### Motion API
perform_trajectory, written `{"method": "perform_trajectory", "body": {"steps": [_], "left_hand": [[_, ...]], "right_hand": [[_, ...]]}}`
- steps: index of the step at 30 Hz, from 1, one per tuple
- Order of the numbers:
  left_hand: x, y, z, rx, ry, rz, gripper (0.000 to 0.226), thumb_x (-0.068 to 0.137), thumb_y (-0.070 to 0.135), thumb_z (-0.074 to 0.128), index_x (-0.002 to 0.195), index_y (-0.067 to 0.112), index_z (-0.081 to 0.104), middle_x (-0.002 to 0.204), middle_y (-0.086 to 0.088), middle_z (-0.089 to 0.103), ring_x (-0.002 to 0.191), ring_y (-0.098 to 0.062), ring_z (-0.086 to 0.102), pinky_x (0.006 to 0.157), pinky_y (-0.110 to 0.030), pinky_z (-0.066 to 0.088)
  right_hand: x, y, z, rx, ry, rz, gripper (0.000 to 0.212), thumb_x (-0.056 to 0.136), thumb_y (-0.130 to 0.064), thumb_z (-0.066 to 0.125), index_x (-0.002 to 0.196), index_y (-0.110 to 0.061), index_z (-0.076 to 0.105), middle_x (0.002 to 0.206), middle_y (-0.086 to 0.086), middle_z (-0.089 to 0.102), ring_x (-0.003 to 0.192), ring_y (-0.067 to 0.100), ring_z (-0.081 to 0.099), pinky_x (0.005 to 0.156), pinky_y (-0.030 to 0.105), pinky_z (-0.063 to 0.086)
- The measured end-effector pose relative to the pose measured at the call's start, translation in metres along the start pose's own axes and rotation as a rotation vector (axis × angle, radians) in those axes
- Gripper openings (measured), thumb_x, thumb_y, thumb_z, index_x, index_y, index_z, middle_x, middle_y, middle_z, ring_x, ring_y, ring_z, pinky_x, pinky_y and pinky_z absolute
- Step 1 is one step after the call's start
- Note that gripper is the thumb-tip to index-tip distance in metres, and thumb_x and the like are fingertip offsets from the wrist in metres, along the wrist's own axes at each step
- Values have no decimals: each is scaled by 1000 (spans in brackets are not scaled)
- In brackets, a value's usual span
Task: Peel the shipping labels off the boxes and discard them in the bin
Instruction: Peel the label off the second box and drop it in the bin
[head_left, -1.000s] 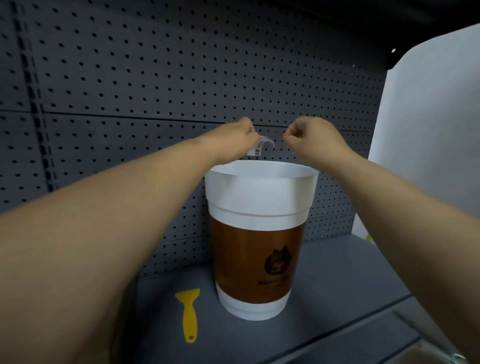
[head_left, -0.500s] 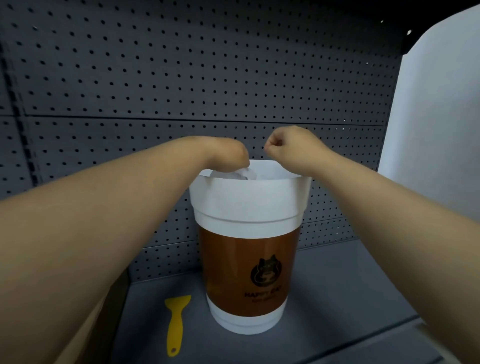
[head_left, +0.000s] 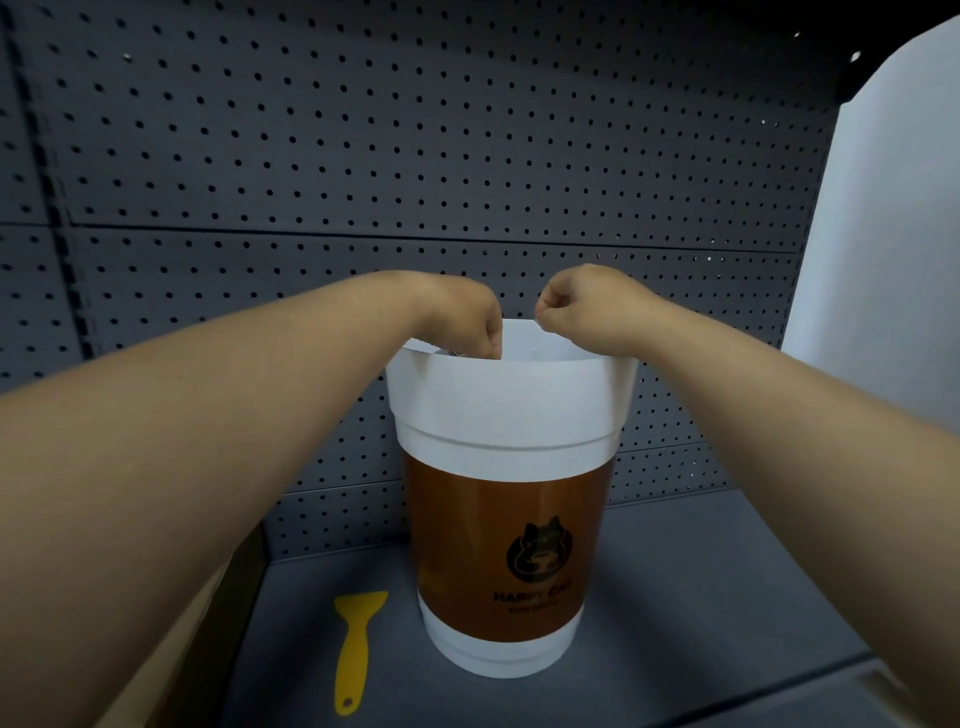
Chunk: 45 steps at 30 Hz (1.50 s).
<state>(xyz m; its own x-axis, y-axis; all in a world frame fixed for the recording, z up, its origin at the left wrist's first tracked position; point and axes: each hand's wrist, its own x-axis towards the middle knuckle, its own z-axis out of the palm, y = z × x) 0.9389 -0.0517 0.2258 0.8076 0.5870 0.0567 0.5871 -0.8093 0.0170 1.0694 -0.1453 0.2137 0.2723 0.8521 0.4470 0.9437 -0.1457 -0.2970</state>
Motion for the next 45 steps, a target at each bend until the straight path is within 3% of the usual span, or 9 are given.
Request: {"method": "perform_trajectory", "body": {"steps": [5,7,13,17,22,31,40,43,45], "left_hand": [[3,-2,3,23,-51,-43,38,88,49,51,88,14,65,93,2,60,82,-18,52,79,-30,41],[4,-2,3,16,-71,-38,28,90,46,50,81,20,56,88,2,54,78,-19,46,78,-29,37],[-2,-1,1,-108,-80,-26,15,87,26,57,87,26,72,88,14,71,90,-11,66,89,-29,52],[-1,-3,2,-226,-53,-21,18,87,29,59,91,17,71,97,0,72,86,-17,66,83,-30,53],[-3,-5,2,-354,-1,-11,17,87,28,58,92,17,69,77,5,59,72,-12,54,60,-21,42],[-12,-11,-1,-263,28,18,21,92,29,52,91,20,70,79,9,62,70,-7,55,58,-20,42],[-32,-40,-1,-145,246,-8,35,94,41,44,90,17,69,86,3,63,76,-14,56,64,-25,40],[-48,-61,1,-94,371,-41,37,95,39,42,75,12,57,63,-3,47,56,-19,42,52,-27,32],[-60,-78,2,-55,439,-68,39,96,38,41,67,12,46,57,-2,39,51,-18,35,50,-27,28]], "right_hand": [[0,2,-1,3,-36,5,18,87,-21,50,96,-13,63,105,3,65,95,23,59,72,31,44],[0,3,-2,10,-37,4,18,87,-21,50,96,-12,63,105,5,66,92,23,59,69,30,43],[1,2,-3,7,-33,-2,18,87,-20,50,96,-12,64,105,5,66,85,20,56,69,29,43],[-1,1,-6,-3,-29,3,19,87,-20,50,97,-12,63,106,6,66,91,23,59,72,30,44],[-5,-4,-8,-16,-22,5,19,87,-20,49,97,-12,64,107,5,66,100,25,60,83,35,49],[-10,-15,-9,2,6,15,20,87,-21,49,98,-12,64,106,4,66,101,25,61,85,36,50],[-11,-39,-6,70,94,-55,20,88,-22,49,92,-11,65,92,0,67,81,21,61,66,30,48],[-9,-61,-2,84,124,-112,23,88,-21,48,93,-6,65,78,-6,62,62,14,52,54,24,42],[-7,-79,3,96,129,-157,24,89,-20,48,94,-3,64,87,2,67,59,14,49,51,23,40]]}}
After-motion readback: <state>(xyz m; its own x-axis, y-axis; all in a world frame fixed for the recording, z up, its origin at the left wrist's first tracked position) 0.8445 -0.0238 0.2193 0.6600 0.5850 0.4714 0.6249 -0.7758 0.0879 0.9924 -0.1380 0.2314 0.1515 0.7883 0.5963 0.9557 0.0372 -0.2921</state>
